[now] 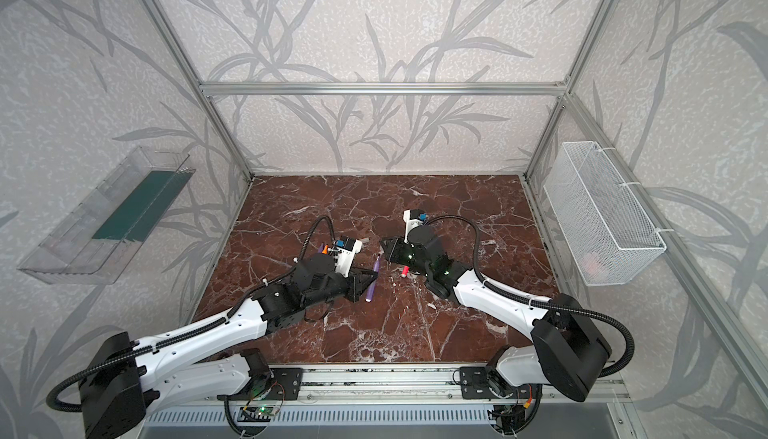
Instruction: Insert the pens into the pen caps
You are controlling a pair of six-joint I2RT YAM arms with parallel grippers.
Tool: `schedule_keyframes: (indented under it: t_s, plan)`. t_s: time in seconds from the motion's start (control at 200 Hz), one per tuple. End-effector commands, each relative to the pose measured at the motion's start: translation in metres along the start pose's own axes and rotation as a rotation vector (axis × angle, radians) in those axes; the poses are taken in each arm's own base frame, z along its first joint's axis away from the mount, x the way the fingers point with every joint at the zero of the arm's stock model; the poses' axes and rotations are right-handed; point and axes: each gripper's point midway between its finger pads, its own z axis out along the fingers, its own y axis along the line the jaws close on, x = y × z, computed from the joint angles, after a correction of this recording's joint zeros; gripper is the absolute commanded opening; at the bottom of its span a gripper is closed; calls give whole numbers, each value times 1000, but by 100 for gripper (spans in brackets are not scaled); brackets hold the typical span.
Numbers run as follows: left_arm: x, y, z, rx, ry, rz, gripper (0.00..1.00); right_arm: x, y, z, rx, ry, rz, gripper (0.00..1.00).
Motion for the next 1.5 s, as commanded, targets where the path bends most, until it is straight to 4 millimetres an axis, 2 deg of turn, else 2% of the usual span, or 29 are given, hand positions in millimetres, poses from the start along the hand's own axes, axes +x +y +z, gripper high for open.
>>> schedule_keyframes:
  t_s: [0.0,0.57,0.98,1.494]
  plan:
    - [-11,-2,2,-8,-32,5,0,-3,8,-1,-30,-17,-4,5]
    - [-14,5,9,-40,-34,-7,0,-3,19,-5,-63,-22,-13,5]
    - [-23,6,5,-40,-59,-18,0,0,22,-4,-72,-16,-14,5]
    - [-31,15,4,-54,-84,-48,0,17,31,3,-81,11,-35,5]
